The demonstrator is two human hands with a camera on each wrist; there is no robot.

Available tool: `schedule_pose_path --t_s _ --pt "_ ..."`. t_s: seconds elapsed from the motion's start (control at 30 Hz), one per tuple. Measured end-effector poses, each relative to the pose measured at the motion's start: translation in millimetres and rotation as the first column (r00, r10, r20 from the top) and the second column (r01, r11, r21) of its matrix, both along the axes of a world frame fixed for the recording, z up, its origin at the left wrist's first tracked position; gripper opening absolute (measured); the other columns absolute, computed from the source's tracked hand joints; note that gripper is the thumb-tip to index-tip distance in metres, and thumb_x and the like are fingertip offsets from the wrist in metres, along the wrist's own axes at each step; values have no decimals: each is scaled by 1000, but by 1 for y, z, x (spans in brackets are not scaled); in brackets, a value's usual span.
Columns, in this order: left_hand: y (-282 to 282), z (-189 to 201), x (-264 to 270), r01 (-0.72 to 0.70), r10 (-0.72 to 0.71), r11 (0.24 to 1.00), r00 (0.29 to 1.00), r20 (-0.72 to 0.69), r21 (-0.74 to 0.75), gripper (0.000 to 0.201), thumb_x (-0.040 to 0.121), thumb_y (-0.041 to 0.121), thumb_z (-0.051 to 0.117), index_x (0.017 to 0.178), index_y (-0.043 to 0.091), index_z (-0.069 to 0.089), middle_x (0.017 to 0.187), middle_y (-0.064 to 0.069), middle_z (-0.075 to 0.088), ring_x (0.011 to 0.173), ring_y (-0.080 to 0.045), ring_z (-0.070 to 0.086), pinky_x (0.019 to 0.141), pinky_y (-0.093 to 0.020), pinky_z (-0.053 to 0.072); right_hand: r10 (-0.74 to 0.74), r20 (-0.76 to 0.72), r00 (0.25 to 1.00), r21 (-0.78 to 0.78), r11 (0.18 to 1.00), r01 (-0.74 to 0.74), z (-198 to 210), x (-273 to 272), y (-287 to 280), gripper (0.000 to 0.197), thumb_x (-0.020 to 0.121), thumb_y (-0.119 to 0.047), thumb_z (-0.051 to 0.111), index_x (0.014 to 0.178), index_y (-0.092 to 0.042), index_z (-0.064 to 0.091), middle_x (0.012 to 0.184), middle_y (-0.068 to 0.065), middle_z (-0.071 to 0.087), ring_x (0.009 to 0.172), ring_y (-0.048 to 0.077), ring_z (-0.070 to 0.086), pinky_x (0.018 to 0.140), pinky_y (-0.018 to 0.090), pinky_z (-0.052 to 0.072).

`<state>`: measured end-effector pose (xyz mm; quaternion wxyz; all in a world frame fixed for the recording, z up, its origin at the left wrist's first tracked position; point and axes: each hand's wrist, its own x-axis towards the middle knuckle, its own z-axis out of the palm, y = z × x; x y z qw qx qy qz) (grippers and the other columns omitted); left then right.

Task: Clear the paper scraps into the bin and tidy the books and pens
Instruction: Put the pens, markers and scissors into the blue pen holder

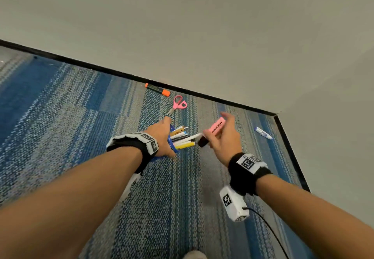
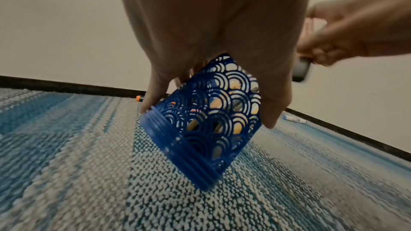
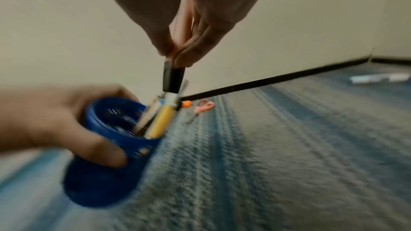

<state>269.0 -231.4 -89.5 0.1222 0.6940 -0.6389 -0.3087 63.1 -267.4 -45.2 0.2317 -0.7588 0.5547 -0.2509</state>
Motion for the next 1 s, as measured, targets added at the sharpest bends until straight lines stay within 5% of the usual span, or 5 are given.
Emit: schedule_pose_path --t_s 0.13,0.27,0.37,0.67,1.0 --pt "2 -2 20 -91 89 996 993 -78 -25 85 52 39 87 117 15 37 101 -4 57 90 -28 60 79 -40 52 84 162 983 135 985 -106 2 71 -15 20 92 -20 57 109 -21 46 78 9 69 64 22 69 66 44 60" --pt "7 -18 61 -221 219 975 970 -108 -5 80 57 38 86 116 14 37 107 -6 57 98 -32 60 80 -39 50 282 -228 932 98 959 -266 -9 131 -32 28 95 -35 51 92 -14 69 78 -1 62 70 16 54 69 24 39" --pt "9 -27 98 -275 275 961 958 -76 5 68 63 46 79 107 17 36 100 -2 51 99 -30 59 89 -51 47 238 -369 899 69 971 -229 -5 154 -61 25 94 -36 50 78 -20 60 76 1 56 75 23 54 66 25 32" --pt "-18 -33 146 -286 286 956 958 -5 -61 74 62 56 79 109 17 37 110 -5 57 95 -30 61 80 -46 52 384 -853 352 262 900 -349 -40 165 -134 35 87 -32 51 112 -9 58 118 15 52 111 36 54 91 44 50" --pt "-17 -23 172 -441 437 898 888 147 -5 76 55 54 79 108 21 37 97 2 55 84 -23 58 75 -35 50 471 -709 525 292 874 -390 -106 221 -208 80 84 -30 64 148 -8 21 146 19 31 132 37 36 104 45 39"
